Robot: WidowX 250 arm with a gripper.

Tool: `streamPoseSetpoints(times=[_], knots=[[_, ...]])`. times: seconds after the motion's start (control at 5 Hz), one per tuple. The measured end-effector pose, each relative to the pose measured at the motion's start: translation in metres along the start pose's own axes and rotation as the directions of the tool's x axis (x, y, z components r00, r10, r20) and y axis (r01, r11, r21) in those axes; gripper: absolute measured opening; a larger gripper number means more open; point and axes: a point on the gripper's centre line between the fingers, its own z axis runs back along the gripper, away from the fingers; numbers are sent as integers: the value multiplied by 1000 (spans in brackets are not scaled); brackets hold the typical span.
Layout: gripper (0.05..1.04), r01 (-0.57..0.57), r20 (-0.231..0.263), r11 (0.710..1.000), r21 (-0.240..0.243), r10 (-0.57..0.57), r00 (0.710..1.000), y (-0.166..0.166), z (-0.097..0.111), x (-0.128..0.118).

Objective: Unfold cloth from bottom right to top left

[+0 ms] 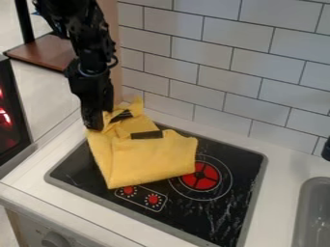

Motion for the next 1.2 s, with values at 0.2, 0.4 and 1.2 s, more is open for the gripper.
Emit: streamPoseSetpoints(times=[0.2, 0.4, 1.2], knots=[[1012, -28, -49, 999, -35, 26, 998, -4, 22, 2], [1005, -52, -107, 998, -28, 48, 993, -1, 35, 8], [999, -33, -193, 993, -110, 11, 981, -5, 84, 18]])
